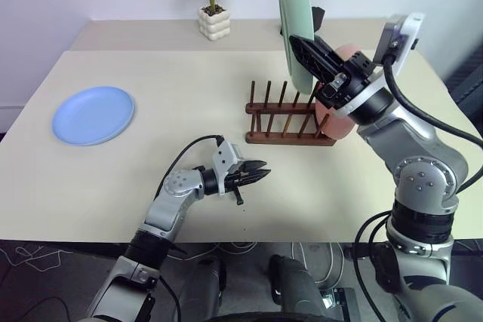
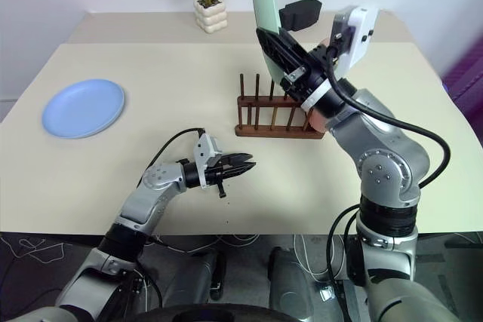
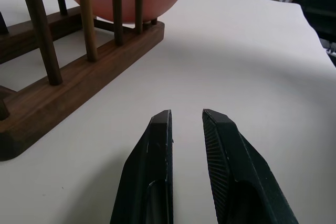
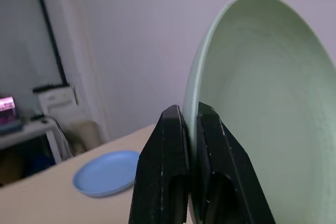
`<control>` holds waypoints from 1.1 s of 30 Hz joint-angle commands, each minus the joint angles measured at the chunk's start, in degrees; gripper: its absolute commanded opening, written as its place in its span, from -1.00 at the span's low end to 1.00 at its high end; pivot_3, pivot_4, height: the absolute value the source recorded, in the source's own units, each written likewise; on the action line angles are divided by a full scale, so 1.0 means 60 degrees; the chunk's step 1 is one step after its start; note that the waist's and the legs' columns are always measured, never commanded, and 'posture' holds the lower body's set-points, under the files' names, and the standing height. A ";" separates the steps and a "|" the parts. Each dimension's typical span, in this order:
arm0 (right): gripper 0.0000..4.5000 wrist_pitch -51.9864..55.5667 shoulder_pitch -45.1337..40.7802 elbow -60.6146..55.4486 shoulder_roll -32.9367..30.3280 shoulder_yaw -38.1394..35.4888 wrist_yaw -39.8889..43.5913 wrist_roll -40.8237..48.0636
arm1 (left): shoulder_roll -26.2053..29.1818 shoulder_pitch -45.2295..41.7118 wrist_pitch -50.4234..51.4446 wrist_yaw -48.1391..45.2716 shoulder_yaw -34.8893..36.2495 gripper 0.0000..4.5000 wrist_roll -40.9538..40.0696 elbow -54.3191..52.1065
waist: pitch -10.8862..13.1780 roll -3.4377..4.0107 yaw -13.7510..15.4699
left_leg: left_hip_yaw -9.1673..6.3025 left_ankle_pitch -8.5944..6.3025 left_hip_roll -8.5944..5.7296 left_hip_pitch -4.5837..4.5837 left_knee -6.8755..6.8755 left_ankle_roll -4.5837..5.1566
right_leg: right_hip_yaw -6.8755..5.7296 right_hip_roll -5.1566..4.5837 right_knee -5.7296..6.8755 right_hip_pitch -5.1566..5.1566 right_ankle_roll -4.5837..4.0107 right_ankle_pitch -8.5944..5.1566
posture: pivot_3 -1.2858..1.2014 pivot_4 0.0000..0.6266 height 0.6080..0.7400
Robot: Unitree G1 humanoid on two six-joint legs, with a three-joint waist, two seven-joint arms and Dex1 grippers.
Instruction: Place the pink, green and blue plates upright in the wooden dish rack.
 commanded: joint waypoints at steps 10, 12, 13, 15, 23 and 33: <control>-0.99 0.0095 0.0373 0.0328 0.0779 -0.0765 -0.1634 0.1679 | 0.0055 -0.0031 -0.0035 -0.0002 0.0133 -0.59 -0.0162 -0.0388 | 0.0000 0.0001 -0.0038 | 0.0002 0.0000 0.0003 0.0000 -0.0001 0.0000 | 0.0001 0.0013 0.0005 -0.0004 0.0000 0.0000 | 0.03 -0.52 0.96; -0.99 0.0105 0.0393 0.0541 0.0846 -0.0904 -0.1842 0.1950 | 0.0059 -0.0026 -0.0024 -0.0013 0.0137 -0.59 -0.0174 -0.0391 | 0.0000 0.0002 -0.0039 | 0.0000 0.0000 0.0003 0.0000 -0.0001 0.0000 | 0.0000 0.0014 0.0006 -0.0004 0.0000 0.0000 | 0.03 -0.52 0.96; -0.99 0.0112 0.0393 0.0645 0.0865 -0.0965 -0.1949 0.2032 | 0.0060 -0.0025 -0.0022 -0.0016 0.0137 -0.59 -0.0177 -0.0392 | 0.0000 0.0002 -0.0040 | 0.0001 0.0000 0.0003 0.0000 -0.0001 0.0001 | 0.0001 0.0014 0.0006 -0.0004 0.0001 0.0000 | 0.03 -0.52 0.96; -0.99 0.0091 0.0371 0.0870 0.0919 -0.1086 -0.2200 0.2157 | 0.0065 -0.0016 -0.0017 -0.0022 0.0139 -0.59 -0.0183 -0.0403 | 0.0000 0.0002 -0.0041 | 0.0001 0.0000 0.0003 0.0000 -0.0001 0.0000 | 0.0001 0.0014 0.0006 -0.0004 0.0001 0.0000 | 0.03 -0.52 0.96; -0.99 0.0062 0.0366 0.1249 0.0910 -0.1222 -0.2536 0.2509 | 0.0084 0.0011 -0.0011 0.0001 0.0159 -0.59 -0.0179 -0.0421 | 0.0000 0.0002 -0.0055 | 0.0002 0.0000 0.0004 0.0000 -0.0001 0.0001 | 0.0001 0.0016 0.0006 -0.0004 0.0001 0.0000 | 0.03 -0.52 0.96; 0.76 0.0028 0.0334 0.1148 0.0701 -0.1102 -0.2501 0.2297 | 0.0075 0.0007 -0.0038 0.0008 0.0158 -0.59 -0.0178 -0.0413 | 0.0000 0.0003 -0.0056 | 0.0001 -0.0001 0.0005 -0.0001 -0.0002 0.0002 | 0.0001 0.0017 0.0005 -0.0005 0.0001 -0.0001 | 0.03 -0.52 0.96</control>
